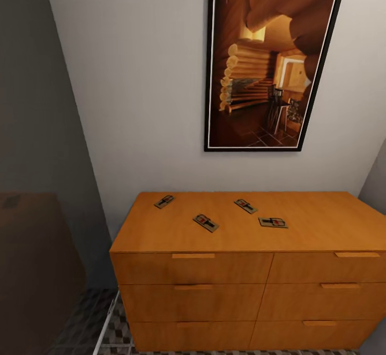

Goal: Take the four mousetraps from the cabinet in the bathroom and place them on the bathroom floor. Make sure all four end up on the same floor surface, and ensure that at least two of them are either under or directly next to the same bathroom sink.

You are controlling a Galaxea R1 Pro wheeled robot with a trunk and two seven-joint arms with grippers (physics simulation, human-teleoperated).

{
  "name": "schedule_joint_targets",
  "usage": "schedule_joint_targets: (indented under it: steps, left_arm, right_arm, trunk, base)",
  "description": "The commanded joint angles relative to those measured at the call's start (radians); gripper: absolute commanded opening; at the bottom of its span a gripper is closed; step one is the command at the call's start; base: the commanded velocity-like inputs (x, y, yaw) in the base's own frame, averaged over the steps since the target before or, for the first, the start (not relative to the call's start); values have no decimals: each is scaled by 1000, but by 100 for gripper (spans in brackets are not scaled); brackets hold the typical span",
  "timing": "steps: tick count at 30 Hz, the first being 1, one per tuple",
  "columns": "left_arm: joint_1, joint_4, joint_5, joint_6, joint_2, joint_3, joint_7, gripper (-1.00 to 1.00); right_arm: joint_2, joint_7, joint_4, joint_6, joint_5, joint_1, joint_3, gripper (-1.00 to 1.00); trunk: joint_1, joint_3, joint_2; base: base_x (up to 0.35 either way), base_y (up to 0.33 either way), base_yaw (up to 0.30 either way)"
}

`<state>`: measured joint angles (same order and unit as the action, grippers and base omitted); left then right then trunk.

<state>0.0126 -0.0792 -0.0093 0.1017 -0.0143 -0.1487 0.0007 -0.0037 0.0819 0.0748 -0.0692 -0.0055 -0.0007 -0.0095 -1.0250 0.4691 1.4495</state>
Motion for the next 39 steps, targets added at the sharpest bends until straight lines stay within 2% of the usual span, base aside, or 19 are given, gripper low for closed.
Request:
schedule_joint_targets:
  steps: [1,3,7,8,10,16,17,20,21,23,24,27,29,39]
  left_arm:
    - [0,-13,-1,3,0,-5,-1,100]
    - [0,-28,-1,3,-1,-4,-1,100]
    - [0,-130,0,-11,-1,-3,-3,100]
    - [0,-130,0,-11,-1,-3,-3,100]
    - [-2,-205,0,-31,-2,-3,-3,100]
    - [-33,-496,0,-176,-13,-3,-3,100]
    - [-33,-496,0,-176,-13,-3,-3,100]
    - [-88,-638,-1,-253,-16,-2,-3,100]
    - [-88,-638,-1,-253,-16,-2,-3,100]
    - [-123,-715,-1,-299,-17,-2,-3,100]
    - [-123,-715,-1,-299,-17,-2,-3,100]
    - [-160,-807,-1,-355,-18,-1,-2,100]
    - [-164,-794,6,-366,-30,3,-4,100]
    - [-173,-763,6,-391,-29,2,-4,100]
  right_arm:
    - [0,4,11,-6,-1,1,0,100]
    - [0,6,24,-8,-1,2,2,100]
    - [2,30,131,-13,-1,8,4,100]
    - [2,30,131,-13,-1,8,4,100]
    - [3,49,203,-10,-1,14,4,100]
    - [2,80,413,24,-2,82,2,100]
    - [2,80,413,24,-2,82,2,100]
    - [2,86,527,86,-2,122,1,100]
    - [2,86,527,86,-2,122,1,100]
    - [1,89,611,135,-2,155,1,100]
    - [1,89,611,135,-2,155,1,100]
    - [0,91,743,207,-2,214,1,100]
    - [-7,96,730,217,-1,211,-6,100]
    - [-9,96,674,256,-2,223,-9,100]
  trunk:
    - [0,1,0]
    - [0,1,0]
    - [0,1,0]
    - [0,1,0]
    - [0,1,0]
    - [0,1,0]
    - [0,1,0]
    - [0,1,0]
    - [0,1,0]
    - [0,1,0]
    - [0,1,0]
    - [0,1,0]
    - [0,1,0]
    - [0,1,0]
  base:
    - [3,1,-2]
    - [2,1,-2]
    - [1,0,-1]
    - [0,0,0]
    - [0,0,0]
    - [0,0,0]
    - [0,0,0]
    - [0,0,0]
    - [0,0,0]
    - [0,0,0]
    - [0,0,0]
    - [0,0,0]
    - [-34,0,0]
    - [-24,0,0]
